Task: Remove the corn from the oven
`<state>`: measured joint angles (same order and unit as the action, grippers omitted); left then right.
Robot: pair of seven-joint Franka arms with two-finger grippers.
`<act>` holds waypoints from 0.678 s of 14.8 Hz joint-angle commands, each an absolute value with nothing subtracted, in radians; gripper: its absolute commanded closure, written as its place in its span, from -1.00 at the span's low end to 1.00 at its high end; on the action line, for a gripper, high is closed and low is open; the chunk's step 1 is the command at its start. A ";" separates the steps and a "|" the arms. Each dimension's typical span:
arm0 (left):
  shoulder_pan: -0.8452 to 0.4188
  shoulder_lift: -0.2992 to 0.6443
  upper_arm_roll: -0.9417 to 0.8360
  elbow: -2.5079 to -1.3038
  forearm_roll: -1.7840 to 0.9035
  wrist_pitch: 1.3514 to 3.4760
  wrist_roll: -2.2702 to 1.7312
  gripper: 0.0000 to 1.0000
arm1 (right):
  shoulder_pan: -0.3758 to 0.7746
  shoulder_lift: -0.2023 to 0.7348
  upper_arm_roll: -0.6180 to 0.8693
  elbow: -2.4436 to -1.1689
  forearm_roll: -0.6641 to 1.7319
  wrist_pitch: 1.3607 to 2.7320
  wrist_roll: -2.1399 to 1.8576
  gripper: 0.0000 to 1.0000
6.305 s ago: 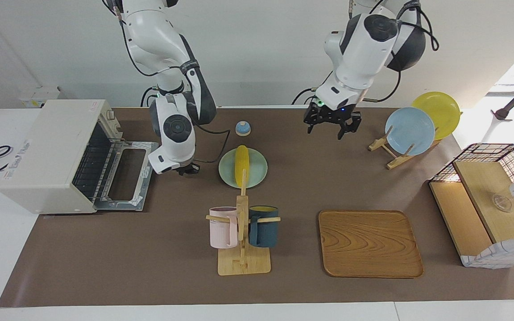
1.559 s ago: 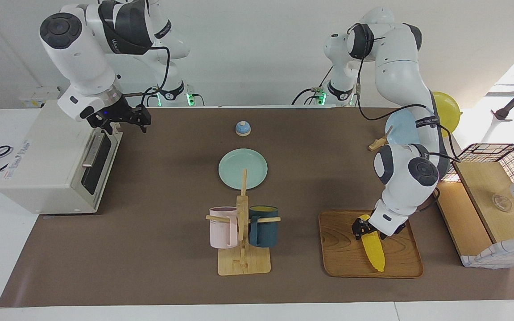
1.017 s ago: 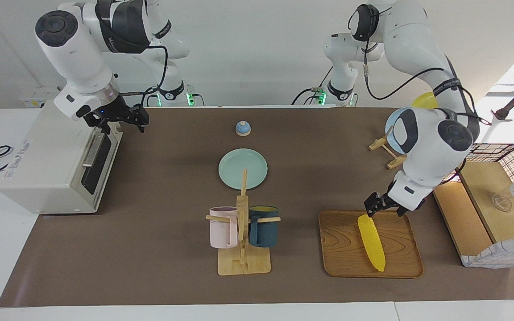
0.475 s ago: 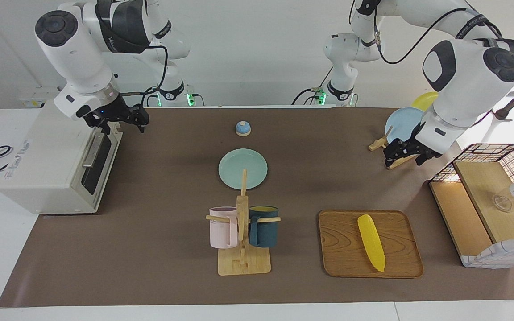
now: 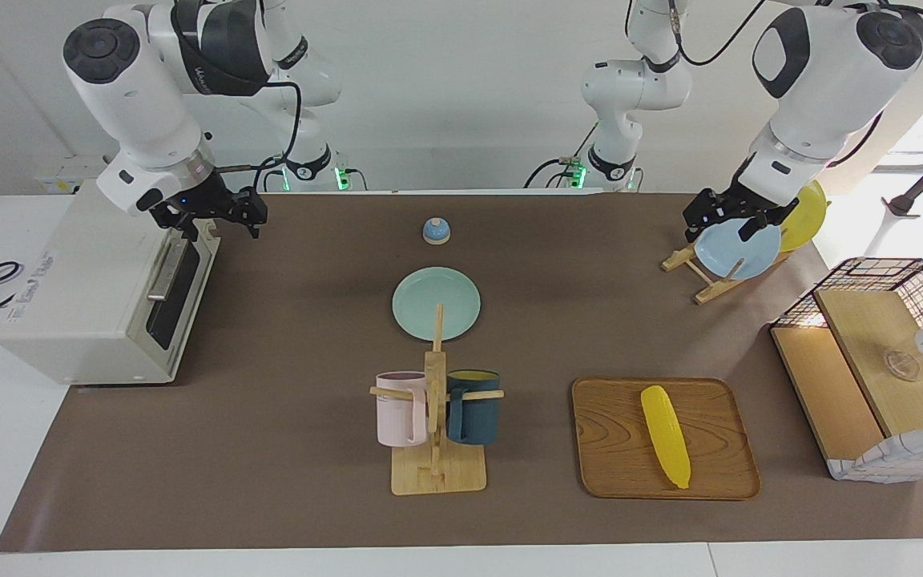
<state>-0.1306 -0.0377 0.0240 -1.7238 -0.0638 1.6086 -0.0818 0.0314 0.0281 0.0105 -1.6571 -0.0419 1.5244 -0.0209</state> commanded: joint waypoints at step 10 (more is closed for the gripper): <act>-0.124 -0.029 0.012 -1.698 -0.048 1.608 -0.089 -1.00 | 0.018 0.029 0.017 -1.644 -0.021 1.505 -0.011 -1.00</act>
<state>-0.1306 -0.0440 0.0205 -1.7196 -0.0638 1.6190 -0.0818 0.0314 0.0281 0.0105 -1.6569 -0.0419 1.5244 -0.0209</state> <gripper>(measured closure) 0.000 0.000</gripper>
